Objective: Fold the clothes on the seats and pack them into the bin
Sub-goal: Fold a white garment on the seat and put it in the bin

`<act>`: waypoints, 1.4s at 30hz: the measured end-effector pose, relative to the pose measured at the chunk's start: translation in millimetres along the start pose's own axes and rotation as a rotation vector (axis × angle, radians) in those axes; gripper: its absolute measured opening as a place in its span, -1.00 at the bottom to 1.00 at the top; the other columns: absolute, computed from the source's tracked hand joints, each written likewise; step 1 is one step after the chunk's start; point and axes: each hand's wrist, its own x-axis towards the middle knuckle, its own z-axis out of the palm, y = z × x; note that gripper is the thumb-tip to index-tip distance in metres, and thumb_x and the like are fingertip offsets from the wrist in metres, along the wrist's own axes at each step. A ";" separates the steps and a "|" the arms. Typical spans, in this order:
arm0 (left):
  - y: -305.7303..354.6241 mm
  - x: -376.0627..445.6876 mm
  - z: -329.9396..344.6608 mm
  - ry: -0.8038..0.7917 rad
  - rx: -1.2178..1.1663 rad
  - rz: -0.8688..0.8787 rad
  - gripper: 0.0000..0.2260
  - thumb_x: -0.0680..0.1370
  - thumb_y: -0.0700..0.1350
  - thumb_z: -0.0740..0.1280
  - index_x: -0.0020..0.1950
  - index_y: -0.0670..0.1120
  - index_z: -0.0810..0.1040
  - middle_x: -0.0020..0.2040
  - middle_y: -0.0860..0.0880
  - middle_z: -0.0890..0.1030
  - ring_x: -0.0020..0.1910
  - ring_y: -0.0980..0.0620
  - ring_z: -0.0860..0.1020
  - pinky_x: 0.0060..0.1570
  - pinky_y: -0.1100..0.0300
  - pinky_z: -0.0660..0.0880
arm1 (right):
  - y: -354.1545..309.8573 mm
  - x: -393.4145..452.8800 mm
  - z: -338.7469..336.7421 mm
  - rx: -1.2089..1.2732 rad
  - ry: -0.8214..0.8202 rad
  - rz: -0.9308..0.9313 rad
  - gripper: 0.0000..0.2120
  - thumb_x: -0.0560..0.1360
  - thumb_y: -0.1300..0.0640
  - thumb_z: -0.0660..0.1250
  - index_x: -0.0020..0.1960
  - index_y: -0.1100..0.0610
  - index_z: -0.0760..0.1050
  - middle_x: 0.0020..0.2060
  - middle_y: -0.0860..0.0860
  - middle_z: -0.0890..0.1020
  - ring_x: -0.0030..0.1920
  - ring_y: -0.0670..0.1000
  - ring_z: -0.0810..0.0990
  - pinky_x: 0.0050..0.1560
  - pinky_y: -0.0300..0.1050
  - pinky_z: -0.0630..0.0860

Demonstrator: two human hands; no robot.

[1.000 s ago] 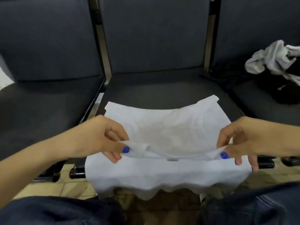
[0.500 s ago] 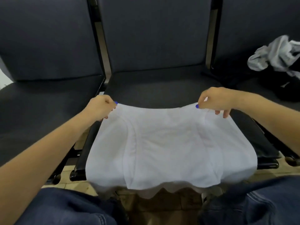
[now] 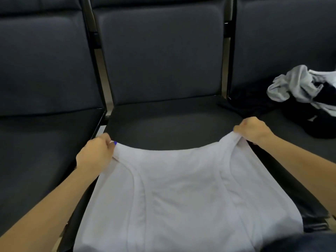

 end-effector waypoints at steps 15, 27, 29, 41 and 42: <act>-5.5 -5.7 6.6 0.020 -0.630 -0.162 -0.67 0.53 -0.37 0.28 0.26 -0.11 0.44 0.04 -0.12 0.53 0.00 -0.09 0.54 0.01 0.07 0.50 | 29.5 -3.6 0.9 0.458 0.110 -0.016 -0.76 0.44 0.47 0.27 -0.05 0.16 0.51 0.00 0.17 0.53 0.09 0.20 0.55 0.05 0.07 0.54; -2.2 -3.5 11.8 -0.085 -0.107 -0.057 -0.65 0.56 -0.12 0.29 0.35 -0.04 0.46 0.42 -0.10 0.33 0.39 -0.19 0.21 0.35 -0.09 0.13 | 24.4 -5.1 -0.4 -0.572 -0.040 -0.374 -0.65 0.54 0.02 0.29 0.31 0.00 0.46 0.22 0.07 0.43 0.29 0.14 0.31 0.28 -0.01 0.26; -2.9 -3.8 12.0 -0.119 -0.054 -0.068 -0.75 0.54 -0.06 0.33 0.21 -0.03 0.54 0.37 -0.11 0.35 0.36 -0.20 0.24 0.32 -0.07 0.18 | 22.2 -5.6 -2.4 -0.555 -0.063 -0.347 -0.77 0.50 0.05 0.34 0.15 0.00 0.54 0.08 0.06 0.42 0.24 0.14 0.32 0.23 -0.04 0.30; 8.4 14.6 -56.6 0.085 -0.331 -0.018 -0.80 0.46 -0.18 0.45 0.08 -0.13 0.62 -0.08 -0.15 0.67 -0.01 -0.13 0.60 -0.02 0.07 0.46 | -3.6 3.3 -77.4 -0.143 -0.001 -0.378 -0.87 0.45 0.25 0.42 -0.01 0.13 0.59 -0.18 0.05 0.67 -0.12 0.03 0.61 -0.07 -0.14 0.48; 12.4 19.0 -65.5 0.112 -0.356 -0.023 -0.83 0.47 -0.18 0.45 0.05 -0.14 0.64 -0.09 -0.15 0.67 -0.02 -0.12 0.60 -0.05 0.09 0.46 | -9.9 6.0 -85.3 -0.151 0.038 -0.383 -0.76 0.47 0.25 0.40 0.14 0.17 0.58 -0.11 0.08 0.67 -0.03 0.08 0.61 0.02 -0.13 0.48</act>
